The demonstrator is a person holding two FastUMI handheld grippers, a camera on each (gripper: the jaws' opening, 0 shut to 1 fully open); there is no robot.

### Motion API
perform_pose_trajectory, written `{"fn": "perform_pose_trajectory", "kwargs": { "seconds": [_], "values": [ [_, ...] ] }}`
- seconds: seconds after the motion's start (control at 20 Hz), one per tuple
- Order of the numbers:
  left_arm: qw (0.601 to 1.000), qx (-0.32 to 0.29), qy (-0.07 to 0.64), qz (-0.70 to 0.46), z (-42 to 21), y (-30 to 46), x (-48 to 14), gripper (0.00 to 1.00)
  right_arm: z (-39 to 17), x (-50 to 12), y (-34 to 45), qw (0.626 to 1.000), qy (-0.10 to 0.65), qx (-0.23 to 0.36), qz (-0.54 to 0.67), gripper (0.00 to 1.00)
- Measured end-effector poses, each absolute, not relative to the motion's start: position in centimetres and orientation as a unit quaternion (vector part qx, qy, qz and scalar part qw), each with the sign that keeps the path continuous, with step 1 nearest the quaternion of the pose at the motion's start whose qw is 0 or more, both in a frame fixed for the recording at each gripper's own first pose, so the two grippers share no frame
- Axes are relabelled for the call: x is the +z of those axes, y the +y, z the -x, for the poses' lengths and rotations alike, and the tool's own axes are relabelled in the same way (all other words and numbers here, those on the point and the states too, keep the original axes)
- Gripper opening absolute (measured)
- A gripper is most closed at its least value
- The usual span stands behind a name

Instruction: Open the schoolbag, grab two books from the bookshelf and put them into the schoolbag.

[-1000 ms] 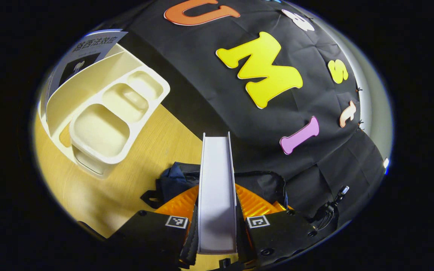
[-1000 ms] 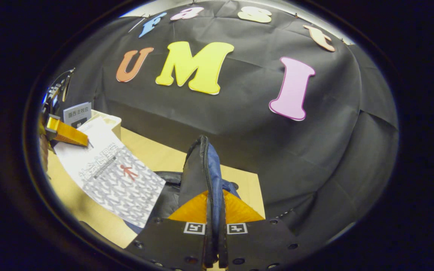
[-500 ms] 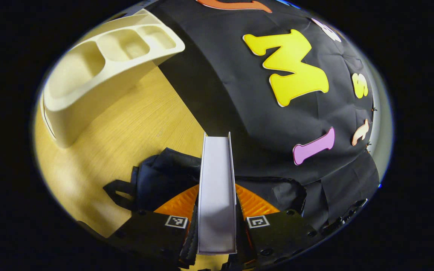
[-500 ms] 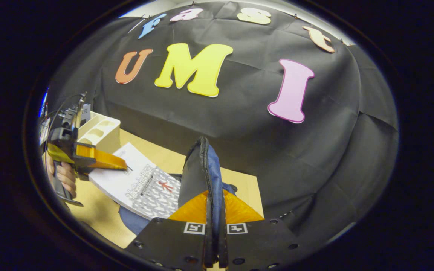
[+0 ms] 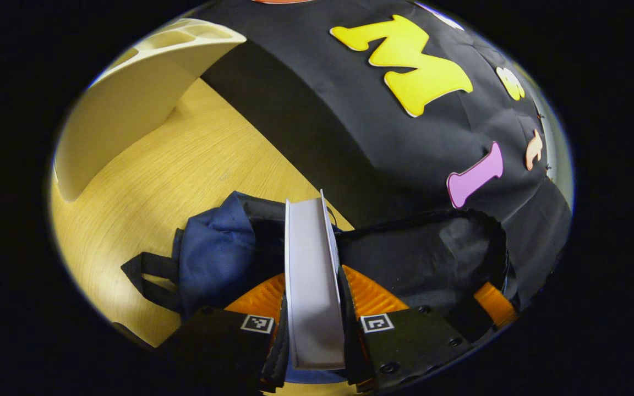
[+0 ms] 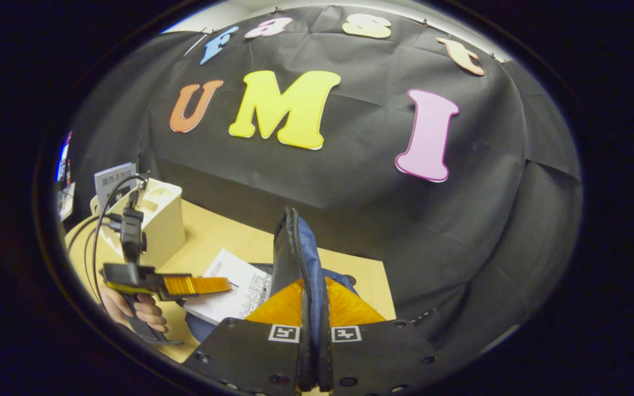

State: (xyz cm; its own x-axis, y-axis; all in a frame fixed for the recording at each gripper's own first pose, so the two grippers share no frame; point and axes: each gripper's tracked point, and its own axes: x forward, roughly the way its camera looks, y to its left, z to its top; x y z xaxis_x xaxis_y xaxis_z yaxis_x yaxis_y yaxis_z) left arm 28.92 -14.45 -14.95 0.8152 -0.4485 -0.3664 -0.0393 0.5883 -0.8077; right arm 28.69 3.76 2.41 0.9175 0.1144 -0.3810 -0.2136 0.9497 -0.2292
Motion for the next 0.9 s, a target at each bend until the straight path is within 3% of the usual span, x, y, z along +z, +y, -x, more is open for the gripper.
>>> {"fn": "perform_pose_trajectory", "kwargs": {
  "seconds": [0.55,0.8,0.9],
  "values": [
    [0.823,-0.129,0.268,0.484,-31.1,-21.8,-17.2,0.43,-28.4,2.9,5.7,0.971,0.168,0.098,0.138,0.06],
    [0.845,-0.138,0.264,0.445,-31.0,-22.4,-17.6,0.44,-28.3,2.4,5.3,0.97,0.171,0.092,0.146,0.06],
    [0.857,-0.137,0.276,0.414,-30.9,-21.9,-18.2,0.49,-28.4,2.2,4.9,0.969,0.174,0.087,0.149,0.06]
  ]
}}
